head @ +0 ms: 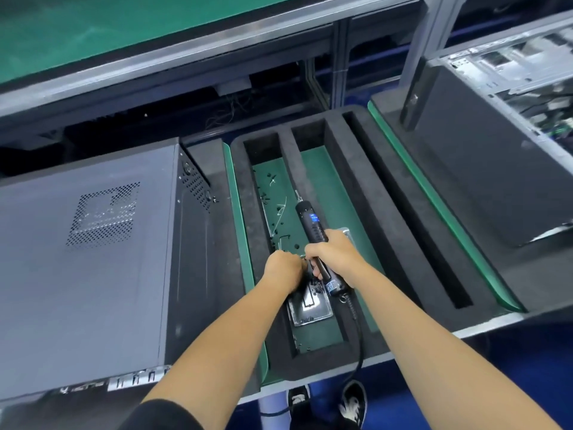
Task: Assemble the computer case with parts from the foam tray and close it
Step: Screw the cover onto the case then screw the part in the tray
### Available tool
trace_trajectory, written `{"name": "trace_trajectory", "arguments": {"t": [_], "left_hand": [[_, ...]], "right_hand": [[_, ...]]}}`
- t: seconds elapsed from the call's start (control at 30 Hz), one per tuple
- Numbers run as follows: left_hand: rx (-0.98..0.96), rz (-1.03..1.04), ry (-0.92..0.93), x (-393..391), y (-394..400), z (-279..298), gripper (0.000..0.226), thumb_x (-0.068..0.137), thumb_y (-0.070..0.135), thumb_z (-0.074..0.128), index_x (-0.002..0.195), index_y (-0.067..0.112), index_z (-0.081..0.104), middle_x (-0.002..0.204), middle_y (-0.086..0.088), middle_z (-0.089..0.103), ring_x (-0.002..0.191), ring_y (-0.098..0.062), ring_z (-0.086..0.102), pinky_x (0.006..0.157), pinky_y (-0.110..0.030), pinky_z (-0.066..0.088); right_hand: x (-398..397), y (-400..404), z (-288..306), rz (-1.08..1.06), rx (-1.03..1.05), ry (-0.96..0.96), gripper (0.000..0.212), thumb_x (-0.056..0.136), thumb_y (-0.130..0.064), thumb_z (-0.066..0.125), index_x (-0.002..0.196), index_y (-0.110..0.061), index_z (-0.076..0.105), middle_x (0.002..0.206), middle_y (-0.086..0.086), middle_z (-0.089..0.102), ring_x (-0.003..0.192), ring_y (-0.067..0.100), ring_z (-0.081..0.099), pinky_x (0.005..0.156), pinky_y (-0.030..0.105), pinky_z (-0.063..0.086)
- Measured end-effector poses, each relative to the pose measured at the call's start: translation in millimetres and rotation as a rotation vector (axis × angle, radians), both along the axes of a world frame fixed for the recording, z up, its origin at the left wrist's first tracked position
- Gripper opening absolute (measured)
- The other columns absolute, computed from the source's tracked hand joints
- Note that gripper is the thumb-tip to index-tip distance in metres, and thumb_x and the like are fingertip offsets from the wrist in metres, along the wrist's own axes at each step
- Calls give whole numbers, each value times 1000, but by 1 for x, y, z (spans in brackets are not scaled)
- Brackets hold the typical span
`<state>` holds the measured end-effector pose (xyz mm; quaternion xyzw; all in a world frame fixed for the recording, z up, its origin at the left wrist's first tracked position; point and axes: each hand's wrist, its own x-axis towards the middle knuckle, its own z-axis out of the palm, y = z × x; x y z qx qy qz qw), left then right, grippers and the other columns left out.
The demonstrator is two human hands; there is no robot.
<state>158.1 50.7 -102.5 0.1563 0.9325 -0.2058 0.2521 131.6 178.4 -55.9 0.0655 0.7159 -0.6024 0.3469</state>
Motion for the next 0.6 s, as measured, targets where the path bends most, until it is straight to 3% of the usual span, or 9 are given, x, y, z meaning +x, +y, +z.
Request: {"name": "trace_trajectory", "arguments": {"t": [0.13, 0.23, 0.6], "left_hand": [[33, 1, -35, 4, 9, -6, 32, 94, 3, 44, 125, 7, 51, 123, -4, 59, 109, -26, 60, 78, -30, 43], [52, -13, -50, 4, 9, -4, 33, 93, 3, 46, 126, 6, 49, 124, -4, 58, 108, -26, 60, 73, -30, 41], [118, 76, -95, 4, 7, -2, 33, 90, 7, 51, 122, 8, 51, 117, -5, 60, 101, -28, 62, 72, -33, 46]], "right_hand": [[0, -1, -4, -9, 8, 5, 18, 70, 1, 60, 84, -6, 49, 56, 12, 54, 46, 25, 49, 43, 29, 44], [0, -1, -5, -13, 6, 16, 18, 70, 0, 60, 83, -6, 50, 58, 12, 54, 46, 25, 50, 44, 30, 45], [3, -2, -6, -30, 12, 36, 14, 71, 1, 59, 80, -5, 50, 55, 11, 55, 45, 26, 50, 48, 32, 45]]}}
